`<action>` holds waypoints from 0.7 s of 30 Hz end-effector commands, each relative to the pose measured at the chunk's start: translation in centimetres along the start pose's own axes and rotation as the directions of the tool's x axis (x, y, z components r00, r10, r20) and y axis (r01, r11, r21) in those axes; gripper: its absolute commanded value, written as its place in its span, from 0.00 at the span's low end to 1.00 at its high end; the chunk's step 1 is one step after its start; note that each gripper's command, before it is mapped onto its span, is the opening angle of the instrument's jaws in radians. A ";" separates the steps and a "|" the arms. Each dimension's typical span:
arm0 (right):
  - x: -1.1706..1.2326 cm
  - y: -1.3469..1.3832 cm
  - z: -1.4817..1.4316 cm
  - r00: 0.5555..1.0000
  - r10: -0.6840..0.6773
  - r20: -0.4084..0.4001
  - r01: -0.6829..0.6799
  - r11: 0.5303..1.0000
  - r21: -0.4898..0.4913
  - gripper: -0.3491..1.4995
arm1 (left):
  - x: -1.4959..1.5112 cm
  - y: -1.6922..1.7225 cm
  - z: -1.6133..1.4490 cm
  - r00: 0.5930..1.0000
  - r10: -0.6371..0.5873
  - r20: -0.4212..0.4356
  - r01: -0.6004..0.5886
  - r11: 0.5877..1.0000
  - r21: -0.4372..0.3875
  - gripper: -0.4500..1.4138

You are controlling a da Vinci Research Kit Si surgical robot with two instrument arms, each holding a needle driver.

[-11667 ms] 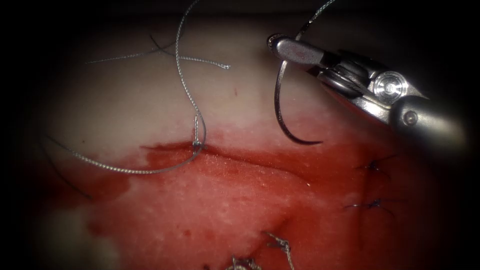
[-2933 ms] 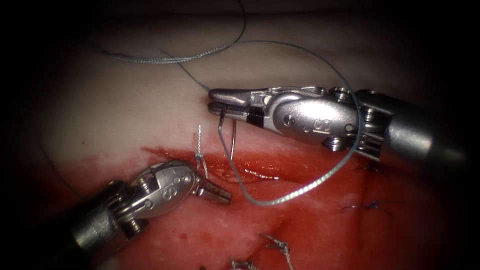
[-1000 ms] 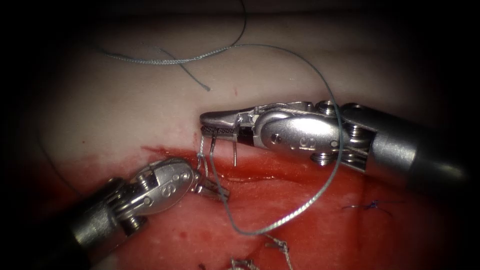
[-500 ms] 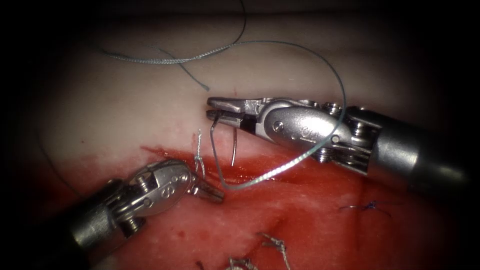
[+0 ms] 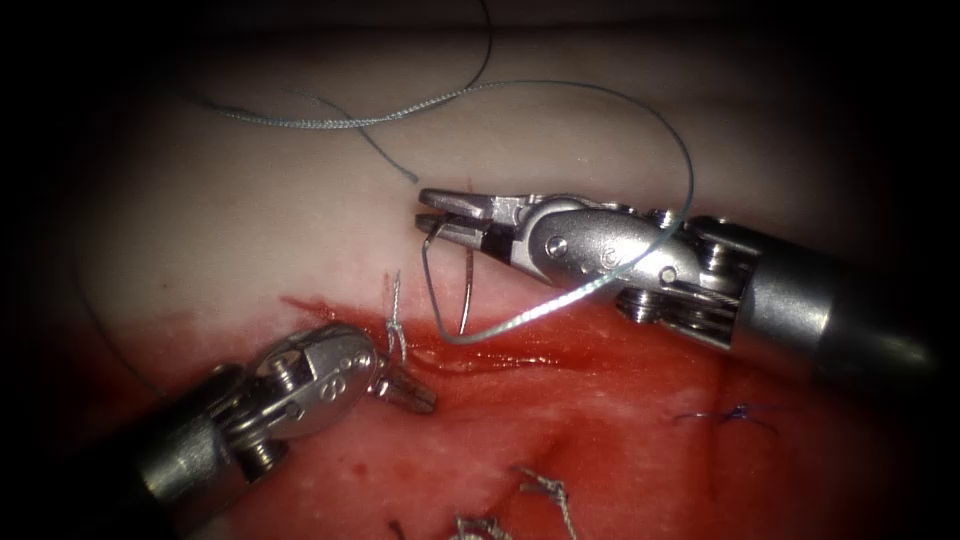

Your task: Wound Closure

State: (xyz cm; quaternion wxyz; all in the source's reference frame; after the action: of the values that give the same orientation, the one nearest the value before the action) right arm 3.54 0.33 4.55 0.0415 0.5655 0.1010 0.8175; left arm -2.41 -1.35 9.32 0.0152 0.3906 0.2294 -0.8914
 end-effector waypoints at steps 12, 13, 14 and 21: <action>-0.04 -0.02 0.13 0.997 0.077 -0.006 -0.077 0.996 -0.051 0.00 | 0.08 -0.11 -0.08 1.000 0.009 -0.002 -0.009 1.000 0.003 0.00; -0.04 -0.03 0.13 0.996 0.090 -0.007 -0.090 0.995 -0.051 0.00 | 0.08 -0.11 -0.07 1.000 0.010 -0.002 -0.010 1.000 0.002 0.00; -0.05 -0.05 0.12 0.995 0.098 -0.008 -0.098 0.994 -0.050 0.00 | 0.08 -0.11 -0.08 1.000 0.010 -0.002 -0.010 1.000 0.002 0.00; -0.08 -0.12 0.09 0.980 0.197 0.002 -0.197 0.980 -0.040 0.00 | 0.08 -0.11 -0.08 1.000 0.012 -0.002 -0.012 1.000 0.000 0.00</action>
State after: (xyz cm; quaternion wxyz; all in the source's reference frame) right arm 3.58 0.31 4.58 -0.0317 0.5712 0.0220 0.8199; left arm -2.40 -1.34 9.32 0.0205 0.3913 0.2315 -0.8904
